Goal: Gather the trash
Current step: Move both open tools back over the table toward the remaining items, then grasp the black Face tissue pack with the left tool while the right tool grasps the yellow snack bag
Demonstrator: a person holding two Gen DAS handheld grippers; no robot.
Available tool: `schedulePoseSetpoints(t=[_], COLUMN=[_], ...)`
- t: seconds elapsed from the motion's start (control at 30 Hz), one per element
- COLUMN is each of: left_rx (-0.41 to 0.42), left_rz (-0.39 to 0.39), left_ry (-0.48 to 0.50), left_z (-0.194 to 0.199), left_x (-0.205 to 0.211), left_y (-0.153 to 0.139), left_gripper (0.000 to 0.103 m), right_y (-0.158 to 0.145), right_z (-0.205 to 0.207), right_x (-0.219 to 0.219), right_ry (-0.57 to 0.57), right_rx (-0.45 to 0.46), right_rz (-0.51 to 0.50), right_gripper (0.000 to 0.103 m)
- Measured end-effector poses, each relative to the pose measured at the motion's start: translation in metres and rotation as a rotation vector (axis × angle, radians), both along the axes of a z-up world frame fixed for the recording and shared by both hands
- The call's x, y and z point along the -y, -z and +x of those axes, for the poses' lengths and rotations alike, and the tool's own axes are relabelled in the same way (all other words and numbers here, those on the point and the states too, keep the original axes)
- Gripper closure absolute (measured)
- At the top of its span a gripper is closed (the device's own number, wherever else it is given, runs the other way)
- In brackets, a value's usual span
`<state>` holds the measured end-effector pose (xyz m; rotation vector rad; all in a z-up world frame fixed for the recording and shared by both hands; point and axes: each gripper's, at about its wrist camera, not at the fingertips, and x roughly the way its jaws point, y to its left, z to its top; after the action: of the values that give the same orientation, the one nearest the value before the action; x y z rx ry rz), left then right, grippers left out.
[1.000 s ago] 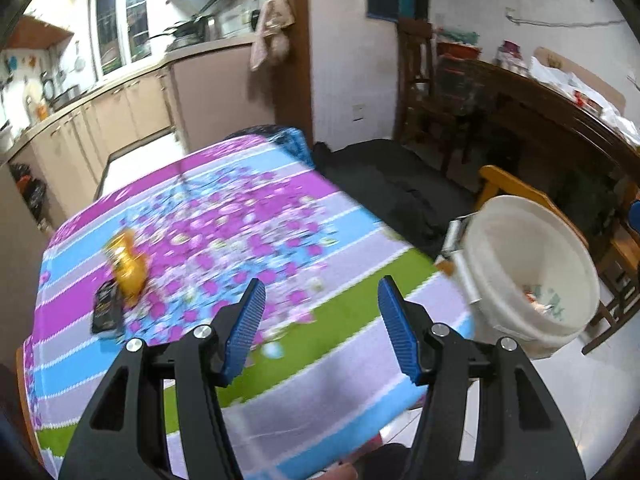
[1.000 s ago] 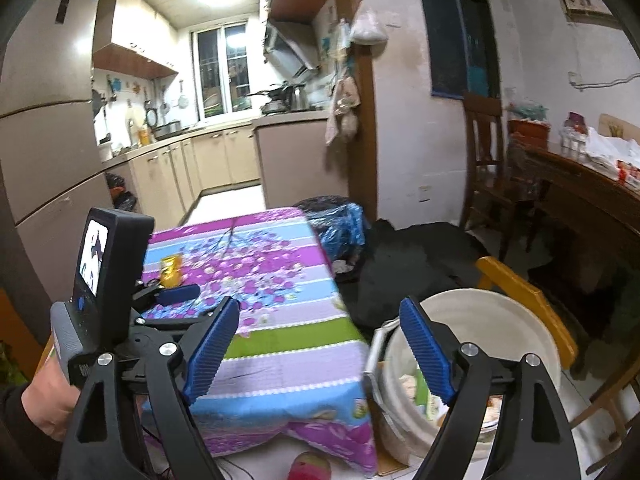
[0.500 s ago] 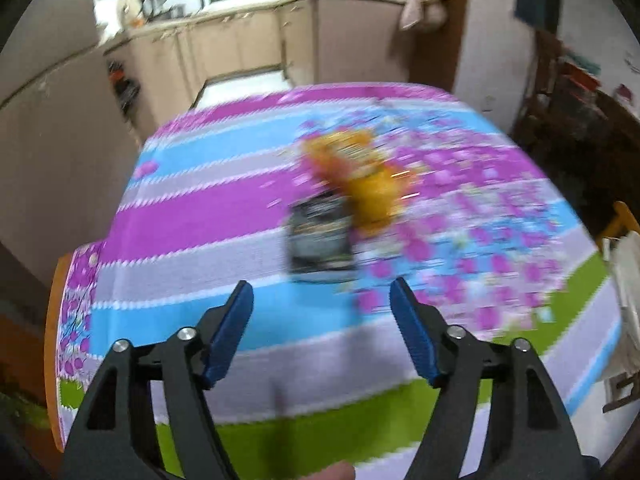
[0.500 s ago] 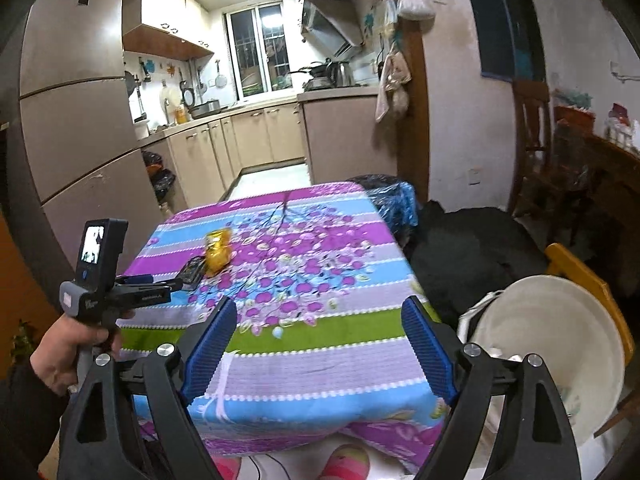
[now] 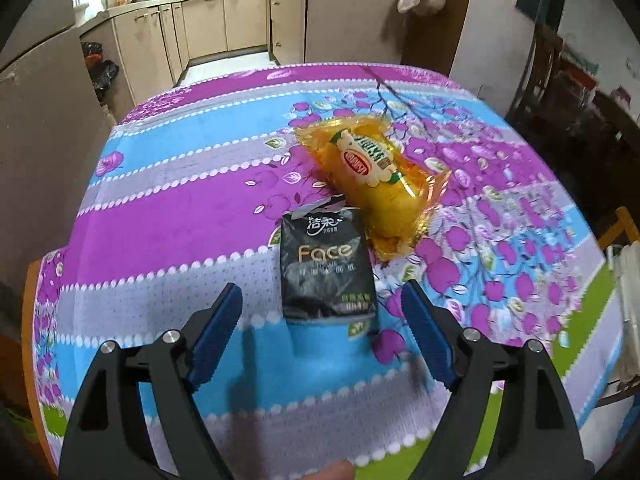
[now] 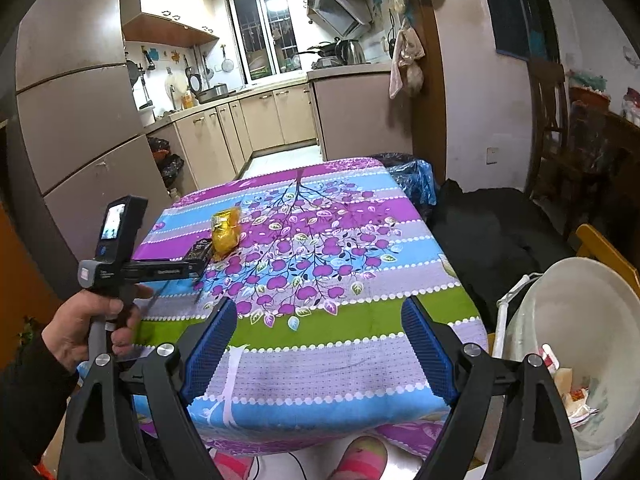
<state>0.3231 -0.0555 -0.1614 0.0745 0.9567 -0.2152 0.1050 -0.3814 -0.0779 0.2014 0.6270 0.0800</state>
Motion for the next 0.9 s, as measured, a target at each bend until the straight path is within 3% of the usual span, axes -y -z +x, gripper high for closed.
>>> schedulePoseSetpoints(t=[0.2, 0.43, 0.57, 0.7, 0.87, 0.9], left_rx=[0.006, 0.013, 0.017, 0.037, 0.044, 0.053], left_rz=[0.003, -0.022, -0.030, -0.043, -0.038, -0.030], left_ry=[-0.033, -0.057, -0.057, -0.001, 0.031, 0.037], left_z=[0.009, 0.011, 0.016, 0.023, 0.032, 0.032], left_x=[-0.005, -0.027, -0.041, -0.039, -0.040, -0.040], left_y=[0.002, 0.002, 0.002, -0.001, 0.003, 0.003], left_gripper=[0.026, 0.053, 0.053, 0.041, 0.043, 0.051], right_y=[0.003, 0.005, 0.009, 0.017, 0.030, 0.032], right_z=[0.012, 0.044, 0.085, 0.132, 0.198, 0.208], right_x=[-0.007, -0.032, -0.056, -0.081, -0.123, -0.129], right_ry=[-0.018, -0.082, -0.167, -0.246, -0.359, -0.375], right_rx=[-0.009, -0.017, -0.038, -0.073, -0.121, -0.131], right_rz=[0.002, -0.015, -0.009, 0.002, 0.018, 0.021], right_gripper=[0.019, 0.019, 0.019, 0.019, 0.019, 0.019])
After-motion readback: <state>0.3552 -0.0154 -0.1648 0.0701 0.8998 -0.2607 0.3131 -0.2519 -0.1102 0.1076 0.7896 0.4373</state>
